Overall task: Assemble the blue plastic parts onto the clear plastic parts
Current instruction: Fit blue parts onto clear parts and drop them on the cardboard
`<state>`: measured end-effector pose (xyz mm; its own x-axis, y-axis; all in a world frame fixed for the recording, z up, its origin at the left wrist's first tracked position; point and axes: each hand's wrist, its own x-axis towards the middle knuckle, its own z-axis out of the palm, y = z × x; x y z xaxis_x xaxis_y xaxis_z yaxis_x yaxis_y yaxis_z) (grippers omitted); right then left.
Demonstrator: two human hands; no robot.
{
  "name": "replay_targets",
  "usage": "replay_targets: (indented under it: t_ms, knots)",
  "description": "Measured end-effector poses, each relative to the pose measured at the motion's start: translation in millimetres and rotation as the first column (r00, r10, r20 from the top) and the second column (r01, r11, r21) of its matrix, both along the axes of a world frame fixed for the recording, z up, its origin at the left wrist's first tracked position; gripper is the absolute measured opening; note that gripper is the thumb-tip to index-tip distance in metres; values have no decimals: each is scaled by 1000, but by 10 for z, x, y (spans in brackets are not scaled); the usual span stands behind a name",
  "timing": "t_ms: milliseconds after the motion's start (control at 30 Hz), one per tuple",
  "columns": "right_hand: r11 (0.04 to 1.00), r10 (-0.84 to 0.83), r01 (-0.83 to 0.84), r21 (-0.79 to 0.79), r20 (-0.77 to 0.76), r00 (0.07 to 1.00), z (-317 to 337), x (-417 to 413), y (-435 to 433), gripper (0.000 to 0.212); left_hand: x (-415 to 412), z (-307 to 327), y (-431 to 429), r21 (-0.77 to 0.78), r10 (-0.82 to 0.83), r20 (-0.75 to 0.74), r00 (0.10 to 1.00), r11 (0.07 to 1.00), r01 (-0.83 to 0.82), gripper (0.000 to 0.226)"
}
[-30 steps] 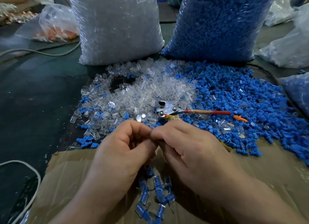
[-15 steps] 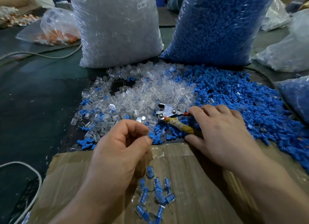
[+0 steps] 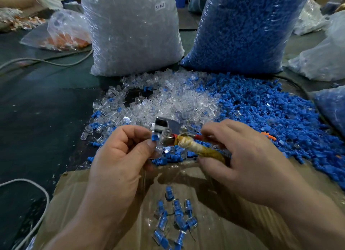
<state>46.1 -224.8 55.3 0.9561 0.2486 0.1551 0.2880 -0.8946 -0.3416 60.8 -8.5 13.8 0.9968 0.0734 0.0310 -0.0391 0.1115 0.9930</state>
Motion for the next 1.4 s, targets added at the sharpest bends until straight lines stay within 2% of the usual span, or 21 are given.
replay_targets:
  t_ms: [100,267,433,633,833,1400]
  knots:
    - [1000,23,-23,9,-9,1000,-1,-1,-10,50,14,-13,19,9,10,2,1000,1000,-10,19]
    - [998,53,-54,-21,-7,999,9,4,-37,51,-5,21,42,-57,-30,-24,999,998,29,38]
    - [994,77,-80,-72,-45,996,1,18,-69,58,-8,30,58,39,-71,26,997,997,70,17]
    - [990,63,-71,-125,-69,996,21,21,-43,58,-13,80,21,83,-99,68,993,992,93,17]
    - [988,45,-54,-145,-69,997,36,13,-15,59,-29,98,-21,25,-84,78,993,996,83,18]
    - [993,49,-57,-107,-76,996,28,10,-9,53,-34,67,41,129,-110,111,988,987,95,17]
